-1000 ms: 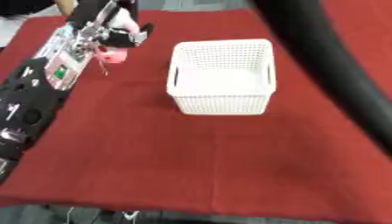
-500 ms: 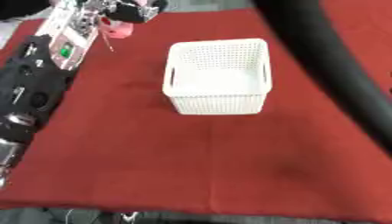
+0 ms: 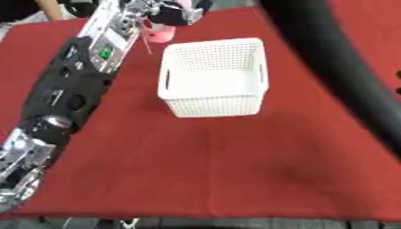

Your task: Pick up objects on the table and place them in the box.

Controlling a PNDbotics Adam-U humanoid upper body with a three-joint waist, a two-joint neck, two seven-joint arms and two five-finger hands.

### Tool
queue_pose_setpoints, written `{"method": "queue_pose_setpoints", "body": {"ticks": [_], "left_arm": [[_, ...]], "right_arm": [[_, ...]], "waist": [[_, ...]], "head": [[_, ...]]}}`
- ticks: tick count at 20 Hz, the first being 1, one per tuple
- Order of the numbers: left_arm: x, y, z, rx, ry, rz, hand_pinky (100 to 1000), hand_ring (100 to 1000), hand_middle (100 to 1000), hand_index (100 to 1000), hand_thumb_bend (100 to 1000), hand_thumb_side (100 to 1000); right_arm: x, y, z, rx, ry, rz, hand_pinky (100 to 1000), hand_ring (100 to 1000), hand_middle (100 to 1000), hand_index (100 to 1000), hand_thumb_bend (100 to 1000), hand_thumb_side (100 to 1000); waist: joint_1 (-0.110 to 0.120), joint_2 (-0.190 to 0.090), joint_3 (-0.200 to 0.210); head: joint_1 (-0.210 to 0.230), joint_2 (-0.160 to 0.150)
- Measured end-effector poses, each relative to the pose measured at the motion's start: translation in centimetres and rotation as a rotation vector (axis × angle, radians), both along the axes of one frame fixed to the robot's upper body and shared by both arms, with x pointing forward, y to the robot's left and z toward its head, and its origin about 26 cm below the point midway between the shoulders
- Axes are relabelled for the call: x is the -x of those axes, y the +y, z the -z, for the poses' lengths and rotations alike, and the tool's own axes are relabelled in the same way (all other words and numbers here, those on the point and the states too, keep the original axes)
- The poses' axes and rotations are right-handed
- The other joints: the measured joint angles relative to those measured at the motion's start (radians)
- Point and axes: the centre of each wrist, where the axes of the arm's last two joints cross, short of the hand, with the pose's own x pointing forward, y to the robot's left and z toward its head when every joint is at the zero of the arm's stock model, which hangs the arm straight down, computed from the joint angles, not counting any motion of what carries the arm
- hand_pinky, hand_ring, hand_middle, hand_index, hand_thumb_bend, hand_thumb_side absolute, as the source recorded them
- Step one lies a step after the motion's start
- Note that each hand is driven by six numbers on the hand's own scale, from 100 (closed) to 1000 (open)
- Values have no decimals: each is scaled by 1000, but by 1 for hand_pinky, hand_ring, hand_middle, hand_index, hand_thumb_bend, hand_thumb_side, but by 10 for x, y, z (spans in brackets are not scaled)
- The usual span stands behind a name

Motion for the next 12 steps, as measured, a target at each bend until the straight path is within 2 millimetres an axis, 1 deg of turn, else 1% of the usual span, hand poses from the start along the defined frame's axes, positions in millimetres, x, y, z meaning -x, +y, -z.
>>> {"method": "queue_pose_setpoints", "body": {"ticks": [1, 2, 3, 4, 6, 7, 9, 10, 11, 12], "left_arm": [[-1, -3, 2, 7, 2, 11, 100, 114, 161, 307, 168, 100], [-1, -6, 4, 11, 3, 23, 100, 102, 149, 296, 170, 100], [-1, -8, 6, 14, 2, 36, 100, 192, 236, 376, 227, 254], [-2, -8, 8, 14, 1, 47, 100, 234, 274, 412, 259, 295], [-4, -6, 11, 10, 1, 69, 100, 290, 327, 457, 294, 344], [-5, -5, 12, 7, 4, 77, 100, 304, 339, 467, 299, 355], [-7, -2, 16, -3, 12, 85, 100, 373, 402, 511, 325, 391], [-8, 1, 17, -9, 16, 85, 137, 422, 449, 546, 348, 415], [-9, 3, 18, -16, 22, 84, 264, 503, 524, 621, 396, 479], [-10, 6, 19, -28, 30, 81, 349, 566, 583, 680, 448, 540]], "right_arm": [[0, 1, -1, -1, -2, -5, 629, 748, 805, 817, 140, 762], [-1, 1, -2, -1, -6, -10, 629, 748, 805, 817, 140, 762], [-1, 2, -2, -1, -8, -13, 628, 747, 805, 817, 139, 763], [-1, 2, -3, -2, -9, -14, 628, 747, 805, 817, 139, 763], [-2, 2, -4, -4, -14, -18, 629, 748, 805, 816, 139, 762], [-2, 2, -5, -4, -14, -20, 629, 748, 805, 816, 139, 762], [-2, 2, -5, -4, -14, -21, 629, 748, 805, 814, 139, 762], [-2, 2, -5, -4, -14, -21, 629, 748, 805, 813, 139, 761], [-2, 2, -5, -2, -14, -21, 629, 748, 805, 811, 140, 761], [-2, 2, -5, 0, -14, -21, 629, 748, 805, 810, 140, 761]], "waist": [[2, 0, -4], [4, 0, -8], [6, 0, -12], [7, 0, -15], [9, 0, -15], [10, 0, -15], [13, 0, -15], [14, 0, -15], [14, 0, -15], [14, 0, -15]], "head": [[0, 0], [-3, 0], [-5, 0], [-9, 0], [-21, 0], [-22, 0], [-26, 0], [-30, 0], [-30, 0], [-30, 0]]}}
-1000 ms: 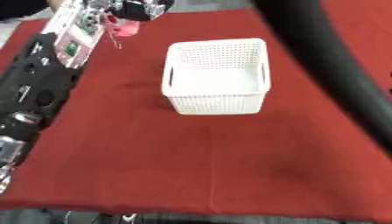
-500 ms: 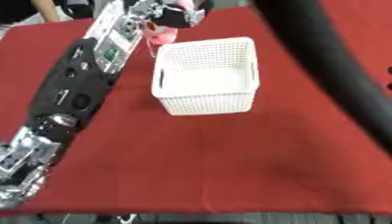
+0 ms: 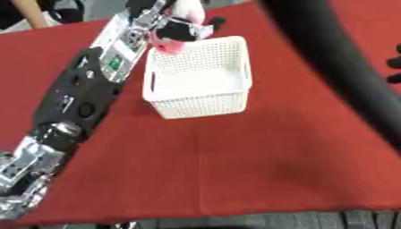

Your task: Pick up objects on the table and place them in the box.

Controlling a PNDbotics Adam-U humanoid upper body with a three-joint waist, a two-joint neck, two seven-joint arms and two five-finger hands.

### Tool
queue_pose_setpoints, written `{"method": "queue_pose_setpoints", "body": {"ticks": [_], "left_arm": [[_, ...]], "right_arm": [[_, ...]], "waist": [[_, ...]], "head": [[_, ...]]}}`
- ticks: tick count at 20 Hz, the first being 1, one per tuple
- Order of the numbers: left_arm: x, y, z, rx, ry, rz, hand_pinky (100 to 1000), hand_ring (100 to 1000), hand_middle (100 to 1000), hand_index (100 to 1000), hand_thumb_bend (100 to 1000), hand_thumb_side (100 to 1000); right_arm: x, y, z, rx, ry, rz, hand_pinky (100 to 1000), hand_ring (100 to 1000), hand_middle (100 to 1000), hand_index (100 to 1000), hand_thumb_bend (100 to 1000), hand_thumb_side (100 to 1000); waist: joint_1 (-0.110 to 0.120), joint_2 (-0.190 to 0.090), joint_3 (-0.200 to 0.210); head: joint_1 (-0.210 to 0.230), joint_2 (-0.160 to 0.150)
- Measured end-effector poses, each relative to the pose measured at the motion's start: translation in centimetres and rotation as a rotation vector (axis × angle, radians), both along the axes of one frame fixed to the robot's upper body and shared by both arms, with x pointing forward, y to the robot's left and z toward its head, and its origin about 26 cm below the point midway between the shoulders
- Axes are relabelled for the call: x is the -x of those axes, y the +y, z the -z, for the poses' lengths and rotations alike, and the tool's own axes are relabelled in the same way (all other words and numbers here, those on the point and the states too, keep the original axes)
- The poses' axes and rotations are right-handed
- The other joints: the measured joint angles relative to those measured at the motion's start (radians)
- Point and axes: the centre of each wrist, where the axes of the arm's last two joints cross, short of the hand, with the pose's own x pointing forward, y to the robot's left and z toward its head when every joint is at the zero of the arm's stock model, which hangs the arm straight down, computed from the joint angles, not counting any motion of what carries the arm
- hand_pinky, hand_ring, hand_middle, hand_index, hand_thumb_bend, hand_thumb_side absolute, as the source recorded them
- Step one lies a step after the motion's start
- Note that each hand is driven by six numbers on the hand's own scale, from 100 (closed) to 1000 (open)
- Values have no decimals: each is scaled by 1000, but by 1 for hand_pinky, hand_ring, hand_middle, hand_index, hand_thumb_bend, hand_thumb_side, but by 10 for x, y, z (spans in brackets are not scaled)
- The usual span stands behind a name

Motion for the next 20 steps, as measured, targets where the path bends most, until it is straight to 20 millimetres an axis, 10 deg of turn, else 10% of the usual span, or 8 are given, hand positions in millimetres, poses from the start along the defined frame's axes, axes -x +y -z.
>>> {"method": "queue_pose_setpoints", "body": {"ticks": [4, 11, 15, 17, 20], "left_arm": [[-3, 8, 4, -111, 61, -33, 671, 817, 836, 923, 655, 768], [-4, 14, 0, -256, 143, -77, 723, 846, 864, 941, 784, 825], [-3, 19, -7, -238, 124, -85, 580, 786, 813, 900, 490, 888], [1, 20, -15, -147, 79, -61, 456, 744, 775, 882, 183, 956], [10, 23, -23, 54, 32, 38, 447, 744, 774, 887, 100, 1000]], "right_arm": [[0, -1, 0, 3, 0, 1, 629, 748, 805, 807, 140, 761], [0, -1, 0, 4, 1, 2, 628, 747, 804, 804, 141, 760], [1, -1, 1, 4, 5, 3, 629, 748, 805, 804, 142, 759], [1, -2, 2, 5, 11, 6, 629, 749, 805, 804, 144, 757], [1, -2, 3, 7, 14, 9, 631, 757, 807, 805, 147, 754]], "waist": [[0, 0, 1], [0, 0, 6], [0, 0, 10], [0, 0, 14], [0, 0, 21]], "head": [[0, 0], [0, 0], [0, 0], [0, 0], [-1, 0]]}}
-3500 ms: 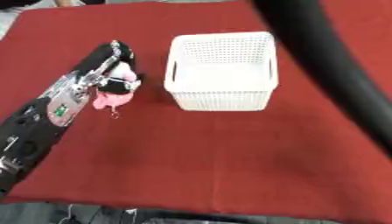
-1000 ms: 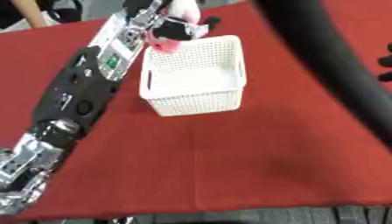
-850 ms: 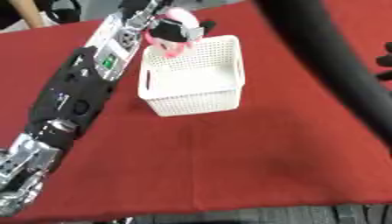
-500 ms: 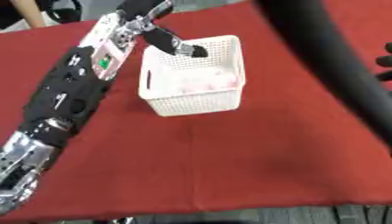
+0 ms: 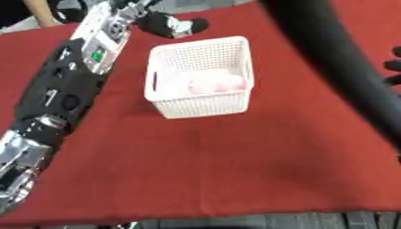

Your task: Pick up objects on the table and place them in the box.

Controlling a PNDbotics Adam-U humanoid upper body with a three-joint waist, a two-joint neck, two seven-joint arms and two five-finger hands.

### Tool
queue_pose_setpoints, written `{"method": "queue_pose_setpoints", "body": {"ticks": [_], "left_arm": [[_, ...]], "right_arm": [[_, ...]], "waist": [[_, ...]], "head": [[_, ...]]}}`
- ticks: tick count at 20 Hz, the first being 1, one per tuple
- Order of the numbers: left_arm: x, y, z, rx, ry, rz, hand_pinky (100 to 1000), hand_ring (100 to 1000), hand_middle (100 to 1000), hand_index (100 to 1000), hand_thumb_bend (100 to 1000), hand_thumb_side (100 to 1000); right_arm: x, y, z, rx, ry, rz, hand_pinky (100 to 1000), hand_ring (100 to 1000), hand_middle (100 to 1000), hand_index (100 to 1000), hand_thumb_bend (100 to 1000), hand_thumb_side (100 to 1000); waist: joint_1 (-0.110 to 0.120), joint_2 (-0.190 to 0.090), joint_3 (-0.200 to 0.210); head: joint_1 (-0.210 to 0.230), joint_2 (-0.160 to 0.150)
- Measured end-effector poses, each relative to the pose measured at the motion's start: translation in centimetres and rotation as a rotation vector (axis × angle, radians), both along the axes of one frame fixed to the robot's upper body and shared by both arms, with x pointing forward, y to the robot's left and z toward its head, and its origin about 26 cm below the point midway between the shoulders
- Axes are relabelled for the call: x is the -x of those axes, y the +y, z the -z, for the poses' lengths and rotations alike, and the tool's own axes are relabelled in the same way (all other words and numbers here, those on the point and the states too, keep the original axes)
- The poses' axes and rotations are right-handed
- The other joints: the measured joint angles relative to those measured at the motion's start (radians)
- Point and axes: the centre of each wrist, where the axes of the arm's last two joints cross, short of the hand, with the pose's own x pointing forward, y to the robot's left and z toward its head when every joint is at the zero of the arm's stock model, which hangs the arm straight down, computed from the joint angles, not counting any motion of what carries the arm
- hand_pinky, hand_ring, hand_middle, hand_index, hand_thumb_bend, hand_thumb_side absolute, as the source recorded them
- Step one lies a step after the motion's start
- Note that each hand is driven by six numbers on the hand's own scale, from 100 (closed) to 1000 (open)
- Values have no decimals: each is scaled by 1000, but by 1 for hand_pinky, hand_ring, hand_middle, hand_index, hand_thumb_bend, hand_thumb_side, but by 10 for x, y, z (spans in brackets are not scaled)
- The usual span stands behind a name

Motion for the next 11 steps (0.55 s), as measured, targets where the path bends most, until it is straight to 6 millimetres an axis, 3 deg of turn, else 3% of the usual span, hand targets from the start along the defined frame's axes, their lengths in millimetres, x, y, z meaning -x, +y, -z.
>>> {"method": "queue_pose_setpoints", "body": {"ticks": [3, 6, 7, 8, 11], "left_arm": [[20, 12, 2, 156, 33, 120, 458, 754, 774, 884, 100, 1000], [53, 35, 10, 226, 101, 194, 556, 815, 808, 891, 145, 1000], [64, 42, 11, 231, 115, 203, 546, 806, 802, 890, 133, 1000], [75, 49, 12, 232, 119, 206, 598, 867, 823, 889, 182, 1000], [100, 61, 17, 265, 94, 180, 609, 891, 830, 884, 223, 1000]], "right_arm": [[2, -2, 3, 1, 11, 13, 636, 769, 808, 806, 149, 752], [3, -5, 7, -2, 22, 35, 642, 785, 810, 807, 153, 745], [4, -6, 8, -7, 23, 43, 641, 784, 809, 807, 153, 746], [4, -6, 9, -12, 24, 49, 646, 790, 811, 808, 154, 742], [6, -7, 12, -26, 23, 72, 653, 805, 812, 808, 158, 739]], "waist": [[0, 4, 13], [0, 10, 29], [-1, 12, 36], [-2, 13, 42], [-12, 21, 60]], "head": [[0, 0], [-6, 0], [-8, 0], [-8, 0], [-8, 0]]}}
